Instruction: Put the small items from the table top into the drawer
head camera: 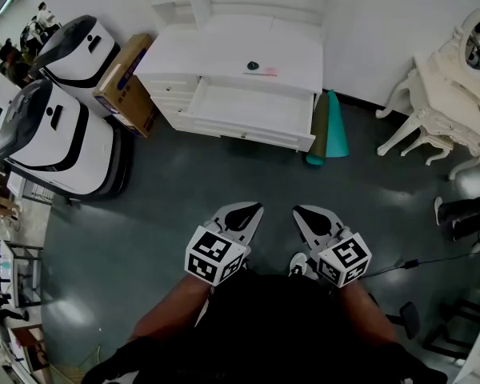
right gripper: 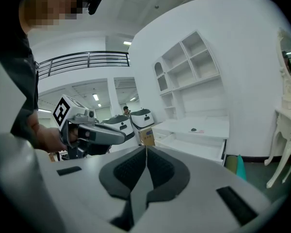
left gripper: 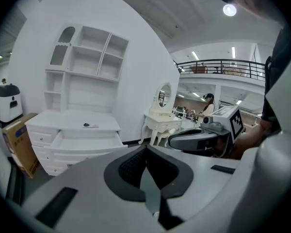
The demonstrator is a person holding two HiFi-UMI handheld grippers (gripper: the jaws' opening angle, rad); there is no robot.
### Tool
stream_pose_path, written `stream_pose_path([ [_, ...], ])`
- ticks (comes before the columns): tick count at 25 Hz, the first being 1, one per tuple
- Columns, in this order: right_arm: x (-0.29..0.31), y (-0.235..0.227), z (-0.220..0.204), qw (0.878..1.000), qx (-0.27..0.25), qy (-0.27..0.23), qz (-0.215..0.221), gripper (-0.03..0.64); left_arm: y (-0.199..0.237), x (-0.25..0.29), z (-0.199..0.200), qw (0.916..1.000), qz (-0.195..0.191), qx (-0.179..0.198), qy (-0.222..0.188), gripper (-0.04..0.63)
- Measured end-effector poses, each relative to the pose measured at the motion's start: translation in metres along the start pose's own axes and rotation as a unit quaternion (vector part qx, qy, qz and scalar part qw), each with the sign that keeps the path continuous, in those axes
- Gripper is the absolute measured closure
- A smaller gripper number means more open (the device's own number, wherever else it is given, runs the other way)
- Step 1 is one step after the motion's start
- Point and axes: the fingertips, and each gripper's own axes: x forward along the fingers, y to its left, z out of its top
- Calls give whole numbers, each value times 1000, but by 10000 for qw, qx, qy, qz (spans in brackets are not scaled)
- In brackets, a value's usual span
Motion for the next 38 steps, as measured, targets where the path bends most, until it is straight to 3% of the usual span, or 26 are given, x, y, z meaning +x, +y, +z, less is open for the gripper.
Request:
stream_pose_path([
  [10, 18, 16, 0, 9999, 40, 105, 21, 591, 15, -14, -2, 9999, -5, 137, -61, 592],
  [26, 64, 55, -8, 9977, 347, 52, -585, 591, 73, -64, -25, 9997, -204, 117, -32, 592],
  [38, 76, 69, -11, 9941, 630, -10, -880, 591, 89, -80, -31, 9989, -449, 122, 38, 592],
])
